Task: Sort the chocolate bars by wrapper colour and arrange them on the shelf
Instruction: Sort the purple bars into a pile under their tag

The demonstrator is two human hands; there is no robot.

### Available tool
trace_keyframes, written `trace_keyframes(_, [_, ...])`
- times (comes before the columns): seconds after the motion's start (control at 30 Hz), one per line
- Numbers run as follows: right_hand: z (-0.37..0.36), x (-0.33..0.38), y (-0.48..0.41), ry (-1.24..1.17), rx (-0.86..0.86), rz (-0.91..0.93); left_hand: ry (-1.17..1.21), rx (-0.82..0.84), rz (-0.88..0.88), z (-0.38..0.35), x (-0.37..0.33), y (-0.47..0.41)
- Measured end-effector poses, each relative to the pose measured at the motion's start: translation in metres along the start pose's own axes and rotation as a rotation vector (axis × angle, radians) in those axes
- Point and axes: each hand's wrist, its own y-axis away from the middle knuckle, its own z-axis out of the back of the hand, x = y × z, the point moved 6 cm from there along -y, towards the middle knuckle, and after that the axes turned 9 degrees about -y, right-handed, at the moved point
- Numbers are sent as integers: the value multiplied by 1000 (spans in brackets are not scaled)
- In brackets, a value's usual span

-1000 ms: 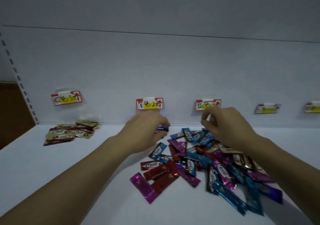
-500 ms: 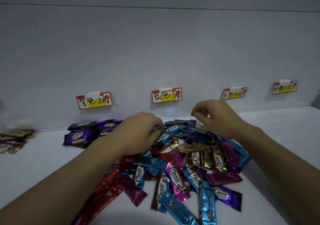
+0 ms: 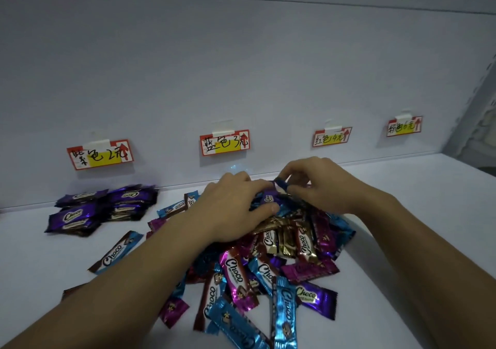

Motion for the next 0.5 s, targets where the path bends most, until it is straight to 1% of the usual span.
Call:
trace_keyframes(0.1, [10, -6, -1, 1, -66, -36, -48, 17, 18, -3, -4, -1])
trace_keyframes(0.23, [11, -10, -3, -30, -75, -49, -90, -96, -14, 4, -4, -3])
trace_keyframes(0.3, [12, -10, -4, -9, -103, -26, -45, -173, -15, 10, 1, -3])
trace_keyframes(0.4, [12, -4, -2, 51, -143, 69, 75, -285, 14, 21, 11, -4])
trace_keyframes(0.43, [8, 0, -2, 44, -120, 100, 97, -321, 28, 27, 16, -3])
trace_keyframes(0.5, [-8, 8, -1, 51, 6, 150, 125, -355, 59, 37, 24, -3])
